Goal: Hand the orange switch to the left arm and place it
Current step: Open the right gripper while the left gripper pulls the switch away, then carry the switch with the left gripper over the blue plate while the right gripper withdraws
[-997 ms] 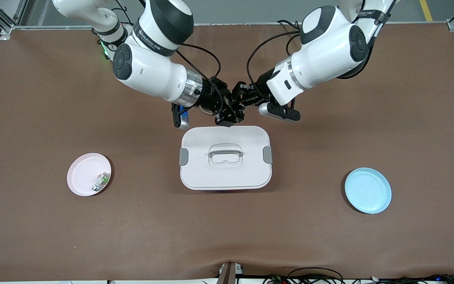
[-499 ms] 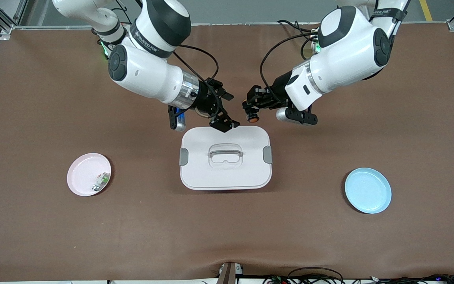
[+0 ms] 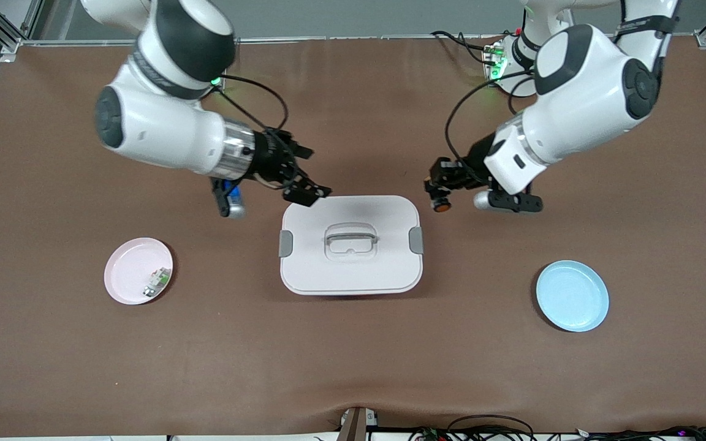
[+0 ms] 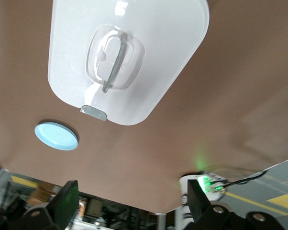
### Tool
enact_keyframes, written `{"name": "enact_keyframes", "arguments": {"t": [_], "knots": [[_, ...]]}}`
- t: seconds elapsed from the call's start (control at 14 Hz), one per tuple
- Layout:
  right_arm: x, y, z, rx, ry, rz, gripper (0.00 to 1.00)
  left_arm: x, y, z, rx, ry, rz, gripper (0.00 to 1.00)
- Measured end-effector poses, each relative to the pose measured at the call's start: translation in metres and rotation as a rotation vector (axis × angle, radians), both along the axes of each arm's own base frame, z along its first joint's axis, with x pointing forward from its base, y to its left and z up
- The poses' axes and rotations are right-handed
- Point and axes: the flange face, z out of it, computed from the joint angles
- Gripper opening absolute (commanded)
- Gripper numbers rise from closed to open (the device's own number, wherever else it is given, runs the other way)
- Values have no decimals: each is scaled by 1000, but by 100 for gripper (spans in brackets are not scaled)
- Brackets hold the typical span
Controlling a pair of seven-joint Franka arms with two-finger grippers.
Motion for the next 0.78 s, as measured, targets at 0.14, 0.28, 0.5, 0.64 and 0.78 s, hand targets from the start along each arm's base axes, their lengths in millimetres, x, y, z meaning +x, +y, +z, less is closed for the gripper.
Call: {"name": "enact_keyframes", "arguments": {"t": [0.14,0.28,0.5,0.64,0.78], "knots": [[7,-36,0,-1,-48,111,100,11,34,-5,50,-29,-62,0],[11,-61,-16,-62,-108,221,100,23,76,-9,92,-65,-115,0],[7,-76,-45,-129,-183,395,100,37,125,-19,166,-103,-172,0],[7,-104,-61,-150,-239,484,100,43,142,-32,253,-108,-216,0],[3,-134,-82,-253,-334,581,100,49,156,-47,333,-104,-259,0]]}}
